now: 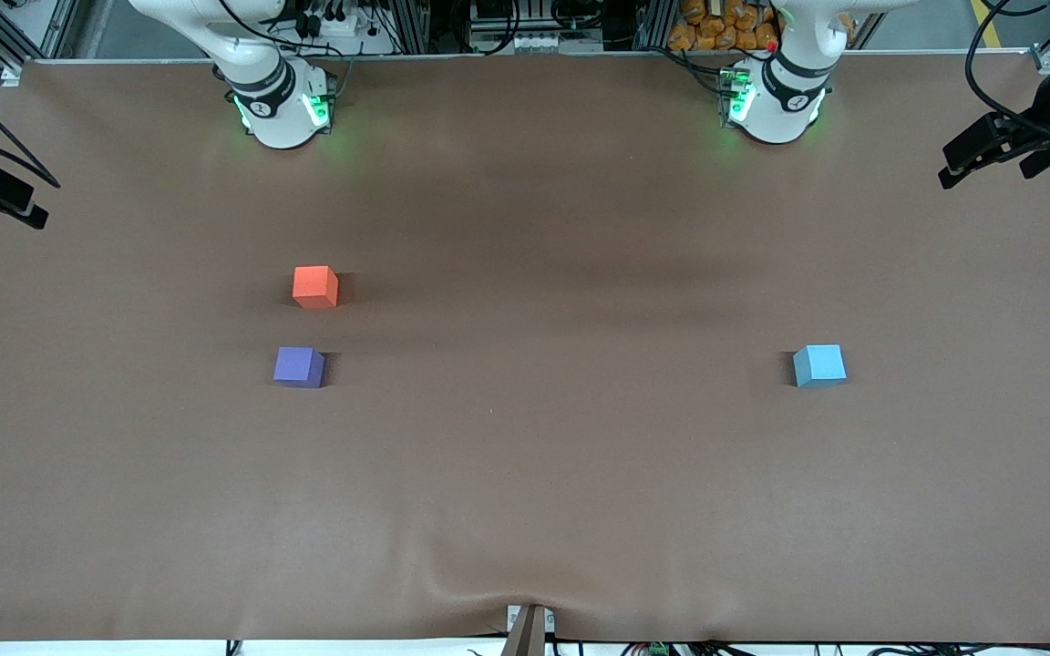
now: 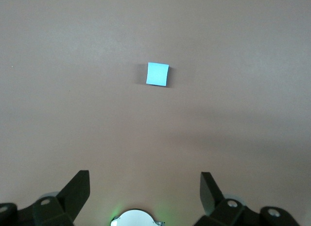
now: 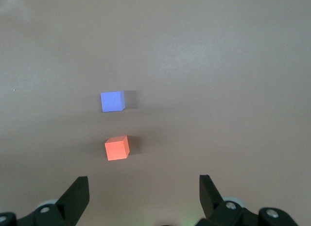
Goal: Place blue block between orange and purple blocks
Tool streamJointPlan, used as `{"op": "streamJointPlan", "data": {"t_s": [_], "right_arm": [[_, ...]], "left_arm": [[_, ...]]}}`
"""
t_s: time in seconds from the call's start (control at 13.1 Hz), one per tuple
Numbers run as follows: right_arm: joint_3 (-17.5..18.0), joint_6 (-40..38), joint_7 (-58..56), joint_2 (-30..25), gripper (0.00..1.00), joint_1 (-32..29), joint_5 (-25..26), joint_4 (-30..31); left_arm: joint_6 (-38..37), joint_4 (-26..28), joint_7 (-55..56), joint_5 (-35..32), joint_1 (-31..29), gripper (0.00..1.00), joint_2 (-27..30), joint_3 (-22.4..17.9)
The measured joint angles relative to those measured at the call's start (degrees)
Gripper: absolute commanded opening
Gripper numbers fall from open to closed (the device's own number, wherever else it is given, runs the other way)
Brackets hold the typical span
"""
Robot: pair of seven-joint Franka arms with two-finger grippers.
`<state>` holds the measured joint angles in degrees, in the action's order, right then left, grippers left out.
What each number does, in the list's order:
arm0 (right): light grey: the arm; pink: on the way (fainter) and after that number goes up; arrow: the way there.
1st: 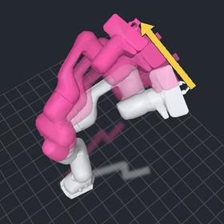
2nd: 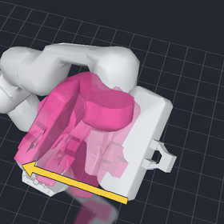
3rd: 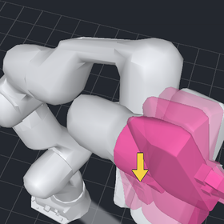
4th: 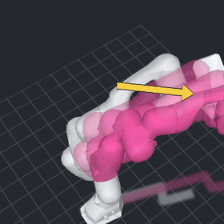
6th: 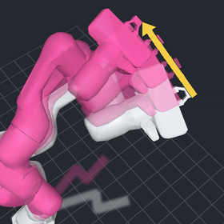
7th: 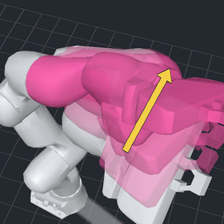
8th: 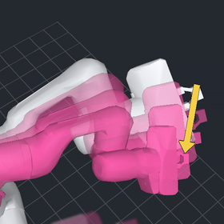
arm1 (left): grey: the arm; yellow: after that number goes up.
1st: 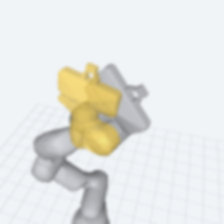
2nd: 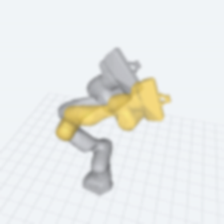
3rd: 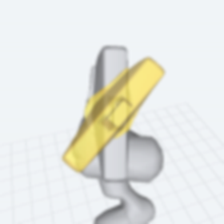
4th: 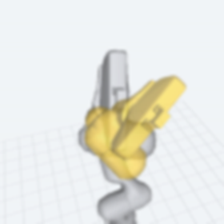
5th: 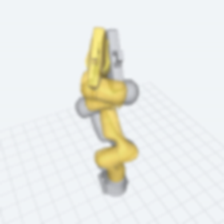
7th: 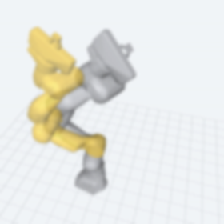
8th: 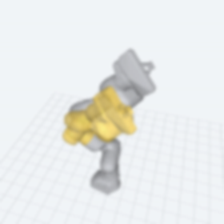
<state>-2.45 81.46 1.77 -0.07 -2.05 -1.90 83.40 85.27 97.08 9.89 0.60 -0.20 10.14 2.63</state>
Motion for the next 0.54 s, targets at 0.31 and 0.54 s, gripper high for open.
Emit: {"op": "streamJointPlan", "data": {"t_s": [0.31, 0.54], "right_arm": [[0.0, 0.0, 0.0, 0.0, 1.0, 0.0, 0.0, 0.0], [0.0, 0.0, 0.0, 0.0, 1.0, 0.0, 0.0, 0.0]], "left_arm": [[-0.33, -0.97, 0.0, 0.0, 0.0, 1.0, -1.26, 0.01], [-0.41, -1.1, -0.07, -0.3, -0.68, 1.0, -3.46, -0.09]]}}
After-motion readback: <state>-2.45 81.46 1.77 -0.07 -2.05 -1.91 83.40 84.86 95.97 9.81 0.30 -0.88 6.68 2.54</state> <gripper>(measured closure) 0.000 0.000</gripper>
